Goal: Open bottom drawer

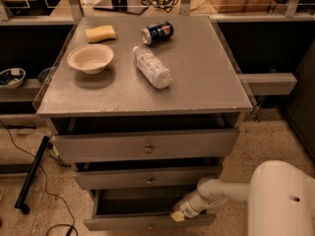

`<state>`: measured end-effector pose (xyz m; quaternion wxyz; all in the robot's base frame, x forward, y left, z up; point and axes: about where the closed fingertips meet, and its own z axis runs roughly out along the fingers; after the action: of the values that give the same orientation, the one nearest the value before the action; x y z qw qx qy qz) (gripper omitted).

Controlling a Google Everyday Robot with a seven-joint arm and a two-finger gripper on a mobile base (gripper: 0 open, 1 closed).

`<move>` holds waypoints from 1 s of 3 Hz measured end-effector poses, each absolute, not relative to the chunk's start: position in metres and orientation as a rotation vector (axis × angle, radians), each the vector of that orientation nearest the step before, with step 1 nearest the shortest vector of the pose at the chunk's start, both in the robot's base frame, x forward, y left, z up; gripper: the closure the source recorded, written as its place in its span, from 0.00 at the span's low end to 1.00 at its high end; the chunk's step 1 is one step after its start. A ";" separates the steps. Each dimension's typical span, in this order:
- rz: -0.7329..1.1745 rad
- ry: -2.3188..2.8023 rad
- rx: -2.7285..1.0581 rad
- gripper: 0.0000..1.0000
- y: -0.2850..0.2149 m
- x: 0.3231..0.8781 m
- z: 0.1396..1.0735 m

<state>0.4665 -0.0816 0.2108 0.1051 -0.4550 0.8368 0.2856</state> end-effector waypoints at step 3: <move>0.842 2.466 -1.341 0.05 -0.082 0.466 0.211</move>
Offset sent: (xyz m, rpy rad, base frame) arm 0.0000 0.0000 0.0000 0.0000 0.0000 0.0000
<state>0.4665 -0.0815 0.2107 0.1051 -0.4551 0.8368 0.2857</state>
